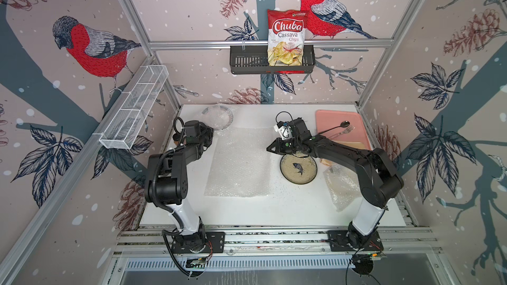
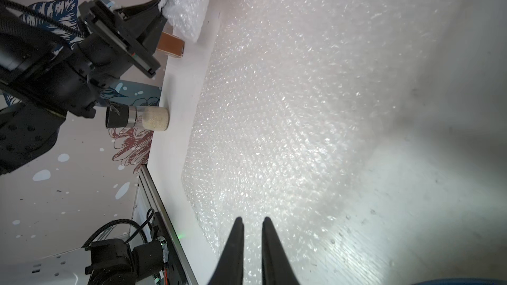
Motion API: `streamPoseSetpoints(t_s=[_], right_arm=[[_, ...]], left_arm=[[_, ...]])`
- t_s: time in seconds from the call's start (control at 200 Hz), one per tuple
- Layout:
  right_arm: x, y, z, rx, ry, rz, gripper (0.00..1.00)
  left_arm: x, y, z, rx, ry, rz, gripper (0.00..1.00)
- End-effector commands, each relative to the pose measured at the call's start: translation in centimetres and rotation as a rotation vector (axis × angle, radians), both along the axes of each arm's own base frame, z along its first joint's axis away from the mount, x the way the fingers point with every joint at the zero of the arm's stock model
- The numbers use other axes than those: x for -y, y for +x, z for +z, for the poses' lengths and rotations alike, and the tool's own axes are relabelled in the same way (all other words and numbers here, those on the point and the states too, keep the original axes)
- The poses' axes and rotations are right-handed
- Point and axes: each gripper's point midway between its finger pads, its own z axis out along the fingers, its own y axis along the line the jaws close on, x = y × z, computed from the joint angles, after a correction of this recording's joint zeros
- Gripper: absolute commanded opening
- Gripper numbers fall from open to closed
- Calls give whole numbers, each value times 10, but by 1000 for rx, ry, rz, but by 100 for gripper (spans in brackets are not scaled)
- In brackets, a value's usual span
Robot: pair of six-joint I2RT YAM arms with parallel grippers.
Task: Wrap dinner plates in bubble wrap
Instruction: Place the bubble wrap at the center of the board.
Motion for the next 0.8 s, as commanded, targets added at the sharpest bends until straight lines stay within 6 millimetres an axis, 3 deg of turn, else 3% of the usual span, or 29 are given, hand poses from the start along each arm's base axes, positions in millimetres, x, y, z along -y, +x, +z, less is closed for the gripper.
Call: streamPoseSetpoints(t_s=[0.0, 0.185, 0.48, 0.66, 0.755, 0.795], right_arm=[[2, 1, 7, 23, 36, 18, 16], [9, 1, 2, 13, 37, 19, 16], [15, 3, -2, 6, 45, 23, 16], [17, 2, -2, 9, 41, 24, 16], [20, 2, 1, 15, 35, 16, 16], [20, 2, 3, 21, 36, 13, 16]], left_arm=[[-24, 28, 6, 26, 31, 139, 0], [-45, 39, -19, -45, 49, 228, 0], [-74, 9, -51, -188, 82, 353, 0], [-69, 4, -73, -278, 52, 306, 0], [-68, -9, -73, -308, 45, 315, 32], [-67, -12, -71, -312, 46, 310, 38]])
